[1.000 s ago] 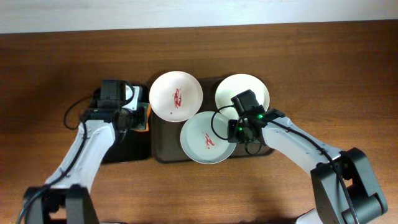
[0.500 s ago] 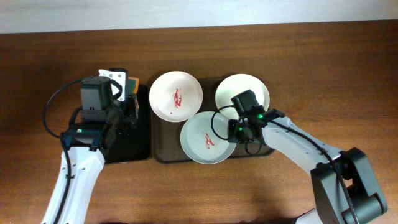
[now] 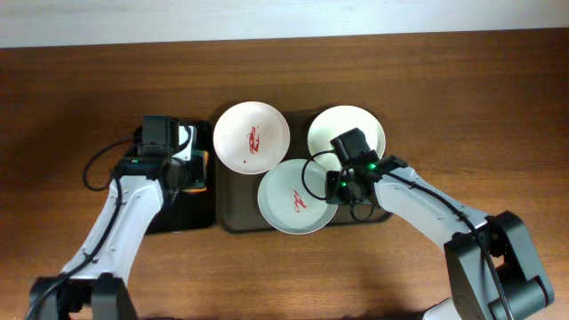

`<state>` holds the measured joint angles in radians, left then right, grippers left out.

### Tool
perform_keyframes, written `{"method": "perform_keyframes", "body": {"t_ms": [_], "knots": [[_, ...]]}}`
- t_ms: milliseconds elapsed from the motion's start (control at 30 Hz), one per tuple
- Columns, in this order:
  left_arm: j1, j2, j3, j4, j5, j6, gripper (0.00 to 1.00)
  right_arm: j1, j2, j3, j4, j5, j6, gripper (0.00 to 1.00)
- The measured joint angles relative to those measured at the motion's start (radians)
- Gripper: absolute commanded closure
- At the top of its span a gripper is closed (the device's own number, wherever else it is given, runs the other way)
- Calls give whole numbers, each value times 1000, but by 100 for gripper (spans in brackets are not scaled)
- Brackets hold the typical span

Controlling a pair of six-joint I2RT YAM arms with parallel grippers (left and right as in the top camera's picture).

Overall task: Clean dirty plates on tray and stack at the side
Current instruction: 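Lift the sponge with left gripper and bring it over the held plate, then scrub the held plate with the sponge in the left gripper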

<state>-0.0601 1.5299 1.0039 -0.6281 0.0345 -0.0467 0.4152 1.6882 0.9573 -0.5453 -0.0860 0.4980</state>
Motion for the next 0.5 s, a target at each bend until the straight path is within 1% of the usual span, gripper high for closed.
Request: {"method": "perform_keyframes", "body": {"t_ms": [100, 133, 200, 233, 267, 333, 367, 400, 433, 467, 500], "knots": [[0, 4, 0, 6, 71, -3, 100, 0, 0, 0, 0, 0, 0, 96], [0, 4, 0, 10, 124, -4, 100, 0, 0, 0, 0, 0, 0, 96], [-8, 4, 0, 60, 330, -47, 100, 0, 0, 0, 0, 0, 1, 96], [-19, 4, 0, 75, 365, -79, 100, 0, 0, 0, 0, 0, 0, 96], [-74, 4, 0, 129, 423, -174, 100, 0, 0, 0, 0, 0, 0, 96], [-154, 7, 0, 176, 459, -282, 100, 0, 0, 0, 0, 0, 1, 96], [-225, 35, 2, 227, 468, -352, 100, 0, 0, 0, 0, 0, 1, 96], [-272, 63, 2, 232, 474, -405, 100, 0, 0, 0, 0, 0, 0, 96], [-336, 126, 2, 250, 480, -506, 100, 0, 0, 0, 0, 0, 0, 96], [-364, 160, 2, 263, 483, -573, 100, 0, 0, 0, 0, 0, 1, 96], [-380, 181, 2, 277, 488, -608, 100, 0, 0, 0, 0, 0, 0, 96]]}}
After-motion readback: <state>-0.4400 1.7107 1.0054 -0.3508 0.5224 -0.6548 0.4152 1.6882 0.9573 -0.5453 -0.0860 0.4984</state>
